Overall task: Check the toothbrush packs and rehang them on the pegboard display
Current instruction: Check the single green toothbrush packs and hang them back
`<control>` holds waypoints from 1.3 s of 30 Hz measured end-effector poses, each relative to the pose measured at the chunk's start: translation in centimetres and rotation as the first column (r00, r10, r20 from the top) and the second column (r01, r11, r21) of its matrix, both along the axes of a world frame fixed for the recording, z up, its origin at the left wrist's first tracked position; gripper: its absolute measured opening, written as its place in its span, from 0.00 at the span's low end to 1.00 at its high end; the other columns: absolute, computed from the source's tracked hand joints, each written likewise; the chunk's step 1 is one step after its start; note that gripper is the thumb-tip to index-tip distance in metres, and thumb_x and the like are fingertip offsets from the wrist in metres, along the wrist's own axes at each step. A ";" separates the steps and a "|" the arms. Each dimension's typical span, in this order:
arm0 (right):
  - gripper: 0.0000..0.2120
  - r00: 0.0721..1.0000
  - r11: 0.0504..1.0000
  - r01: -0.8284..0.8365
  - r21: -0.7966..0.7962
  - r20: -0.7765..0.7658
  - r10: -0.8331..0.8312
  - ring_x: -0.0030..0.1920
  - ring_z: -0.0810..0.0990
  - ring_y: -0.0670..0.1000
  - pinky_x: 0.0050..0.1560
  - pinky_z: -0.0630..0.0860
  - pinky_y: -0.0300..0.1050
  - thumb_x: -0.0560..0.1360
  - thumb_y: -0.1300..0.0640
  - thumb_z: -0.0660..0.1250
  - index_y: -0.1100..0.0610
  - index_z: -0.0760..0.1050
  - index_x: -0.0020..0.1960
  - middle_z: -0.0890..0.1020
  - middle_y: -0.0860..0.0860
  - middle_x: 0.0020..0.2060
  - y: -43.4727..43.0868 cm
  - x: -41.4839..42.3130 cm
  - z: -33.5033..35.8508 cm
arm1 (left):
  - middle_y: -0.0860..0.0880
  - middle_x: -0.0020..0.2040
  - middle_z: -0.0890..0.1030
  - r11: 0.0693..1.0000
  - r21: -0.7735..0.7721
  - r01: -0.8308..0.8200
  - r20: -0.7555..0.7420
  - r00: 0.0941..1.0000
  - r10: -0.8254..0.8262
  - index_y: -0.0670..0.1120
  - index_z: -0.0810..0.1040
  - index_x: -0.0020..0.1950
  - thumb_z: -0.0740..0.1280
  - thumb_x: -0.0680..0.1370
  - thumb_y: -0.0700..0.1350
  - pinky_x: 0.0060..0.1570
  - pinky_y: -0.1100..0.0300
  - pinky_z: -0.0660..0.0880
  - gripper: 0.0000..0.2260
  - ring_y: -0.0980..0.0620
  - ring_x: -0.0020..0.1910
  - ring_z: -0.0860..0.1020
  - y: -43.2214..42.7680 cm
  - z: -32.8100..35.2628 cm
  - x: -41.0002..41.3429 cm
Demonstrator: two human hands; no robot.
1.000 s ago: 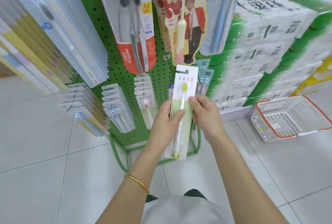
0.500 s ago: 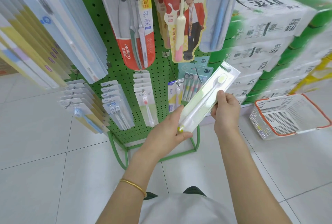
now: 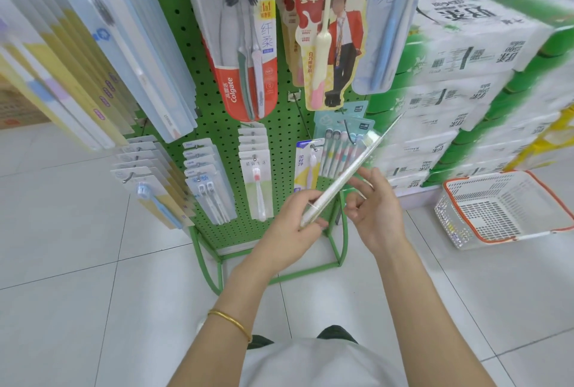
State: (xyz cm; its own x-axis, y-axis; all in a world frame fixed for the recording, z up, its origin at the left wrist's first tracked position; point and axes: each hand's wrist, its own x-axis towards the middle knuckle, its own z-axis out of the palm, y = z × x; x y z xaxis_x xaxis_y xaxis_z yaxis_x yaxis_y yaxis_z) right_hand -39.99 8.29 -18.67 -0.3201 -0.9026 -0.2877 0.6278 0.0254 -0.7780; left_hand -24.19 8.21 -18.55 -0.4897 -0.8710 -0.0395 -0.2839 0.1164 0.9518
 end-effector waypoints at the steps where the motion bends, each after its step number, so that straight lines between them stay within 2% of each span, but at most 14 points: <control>1: 0.10 0.998 0.999 -0.049 -0.023 -0.035 0.048 0.21 0.67 0.47 0.21 0.61 0.37 0.80 0.53 0.58 0.58 0.72 0.47 0.79 0.56 0.39 0.0 0.1 -0.2 | 0.53 0.56 0.74 0.998 0.063 0.013 -0.053 0.999 -0.010 0.59 0.70 0.57 0.60 0.76 0.36 0.55 0.58 0.76 0.18 0.53 0.54 0.80 0.1 0.1 0.0; 3: 0.09 0.990 0.992 -0.098 -0.074 -0.109 0.090 0.20 0.64 0.46 0.21 0.59 0.36 0.80 0.58 0.59 0.59 0.70 0.42 0.74 0.57 0.29 0.0 0.2 -0.5 | 0.51 0.53 0.78 0.988 0.151 0.043 -0.093 0.995 -0.029 0.56 0.71 0.54 0.59 0.77 0.31 0.50 0.63 0.77 0.18 0.54 0.51 0.81 0.2 0.2 0.3; 6: 0.10 0.972 0.991 -0.111 -0.078 -0.219 0.091 0.19 0.61 0.45 0.20 0.56 0.36 0.79 0.61 0.60 0.59 0.69 0.38 0.66 0.50 0.19 0.1 0.5 -0.4 | 0.50 0.51 0.81 0.983 0.182 0.024 -0.001 1.000 -0.024 0.56 0.72 0.53 0.64 0.78 0.38 0.50 0.60 0.76 0.12 0.52 0.51 0.80 0.0 -0.2 0.8; 9: 0.08 0.938 0.988 -0.144 -0.057 -0.325 0.118 0.19 0.60 0.46 0.22 0.52 0.39 0.77 0.62 0.64 0.58 0.72 0.38 0.66 0.51 0.20 0.3 0.8 -0.5 | 0.51 0.51 0.81 0.986 0.159 -0.051 0.144 0.989 0.028 0.52 0.75 0.54 0.66 0.78 0.46 0.49 0.58 0.74 0.06 0.53 0.48 0.79 -0.3 -0.6 1.0; 13: 0.04 0.884 0.964 -0.257 -0.070 -0.419 0.205 0.20 0.61 0.46 0.22 0.55 0.36 0.73 0.62 0.69 0.59 0.75 0.41 0.68 0.53 0.24 0.3 1.0 -0.1 | 0.50 0.45 0.81 0.984 0.098 -0.150 0.125 0.983 0.137 0.49 0.78 0.51 0.65 0.79 0.51 0.40 0.61 0.72 0.07 0.55 0.41 0.77 -0.5 -0.3 0.7; 16: 0.05 0.826 0.930 -0.363 -0.062 -0.484 0.290 0.21 0.63 0.46 0.22 0.58 0.36 0.75 0.65 0.67 0.61 0.73 0.42 0.70 0.50 0.23 0.3 1.2 0.1 | 0.54 0.47 0.80 0.962 0.051 -0.268 0.032 0.963 0.266 0.50 0.76 0.53 0.66 0.78 0.51 0.40 0.66 0.73 0.08 0.56 0.44 0.78 -1.2 0.4 0.4; 18: 0.06 0.792 0.905 -0.423 -0.049 -0.506 0.342 0.22 0.64 0.46 0.22 0.59 0.36 0.75 0.63 0.68 0.63 0.72 0.43 0.71 0.54 0.26 0.3 1.2 0.1 | 0.55 0.50 0.80 0.933 0.026 -0.359 -0.054 0.932 0.359 0.49 0.75 0.52 0.67 0.77 0.49 0.41 0.71 0.73 0.07 0.59 0.46 0.78 -1.6 1.4 0.3; 22: 0.08 0.654 0.825 -0.564 0.043 -0.586 0.478 0.24 0.67 0.43 0.25 0.62 0.33 0.75 0.66 0.67 0.63 0.69 0.40 0.75 0.58 0.33 0.4 1.4 0.4 | 0.53 0.46 0.80 0.871 0.015 -0.490 -0.267 0.838 0.476 0.51 0.74 0.48 0.67 0.78 0.45 0.44 0.64 0.75 0.03 0.56 0.45 0.78 -2.1 2.7 0.6; 24: 0.10 0.587 0.794 -0.601 0.091 -0.624 0.516 0.25 0.69 0.41 0.26 0.64 0.31 0.75 0.68 0.66 0.62 0.69 0.38 0.76 0.50 0.29 0.3 1.7 0.2 | 0.52 0.44 0.80 0.853 0.084 -0.515 -0.342 0.789 0.510 0.50 0.76 0.48 0.66 0.79 0.43 0.43 0.61 0.76 0.02 0.56 0.43 0.78 -2.3 3.2 0.8; 27: 0.12 0.534 0.781 -0.608 0.144 -0.653 0.537 0.26 0.69 0.41 0.29 0.66 0.33 0.74 0.67 0.68 0.58 0.69 0.35 0.73 0.43 0.26 0.1 2.1 -0.5 | 0.50 0.42 0.81 0.831 0.260 -0.492 -0.404 0.726 0.556 0.45 0.78 0.50 0.64 0.80 0.42 0.40 0.59 0.76 0.04 0.56 0.39 0.79 -2.5 3.5 1.0; 30: 0.06 0.516 0.754 -0.633 0.173 -0.631 0.579 0.29 0.71 0.44 0.30 0.67 0.38 0.73 0.62 0.71 0.60 0.74 0.43 0.78 0.45 0.33 0.0 2.3 -0.6 | 0.48 0.42 0.81 0.837 0.398 -0.375 -0.458 0.709 0.536 0.44 0.77 0.52 0.61 0.81 0.43 0.41 0.57 0.78 0.06 0.54 0.39 0.80 -2.6 3.3 1.7; 33: 0.21 0.527 0.663 -0.732 0.157 -0.485 0.698 0.29 0.72 0.44 0.29 0.67 0.38 0.69 0.52 0.71 0.61 0.73 0.58 0.80 0.53 0.45 -0.1 2.6 -1.0 | 0.49 0.39 0.78 0.859 0.441 -0.259 -0.546 0.683 0.486 0.44 0.75 0.49 0.60 0.80 0.44 0.41 0.59 0.73 0.05 0.53 0.38 0.76 -2.7 3.1 2.3; 35: 0.28 0.501 0.607 -0.782 0.141 -0.438 0.747 0.30 0.72 0.44 0.30 0.68 0.37 0.66 0.47 0.71 0.60 0.72 0.61 0.80 0.57 0.49 -0.2 3.0 -1.5 | 0.49 0.38 0.74 0.873 0.446 -0.199 -0.594 0.663 0.455 0.45 0.74 0.48 0.62 0.77 0.46 0.41 0.59 0.70 0.05 0.53 0.38 0.72 -2.8 2.9 2.7; 39: 0.28 0.439 0.576 -0.799 0.173 -0.487 0.755 0.31 0.72 0.46 0.31 0.69 0.39 0.64 0.49 0.73 0.60 0.73 0.59 0.80 0.58 0.52 -0.6 4.3 -1.9 | 0.50 0.38 0.74 0.852 0.495 -0.170 -0.589 0.655 0.473 0.46 0.75 0.57 0.63 0.76 0.45 0.42 0.61 0.69 0.11 0.55 0.39 0.72 -3.0 2.4 3.2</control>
State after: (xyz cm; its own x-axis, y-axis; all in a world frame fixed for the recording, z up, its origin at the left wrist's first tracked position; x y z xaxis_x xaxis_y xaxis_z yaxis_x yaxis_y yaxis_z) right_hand -35.69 7.73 -20.57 0.4628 -0.8515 -0.2466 -0.0647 0.2449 -0.9674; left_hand -21.03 5.24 -16.11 -0.2015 -0.9650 -0.1676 0.4944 -0.2479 0.8331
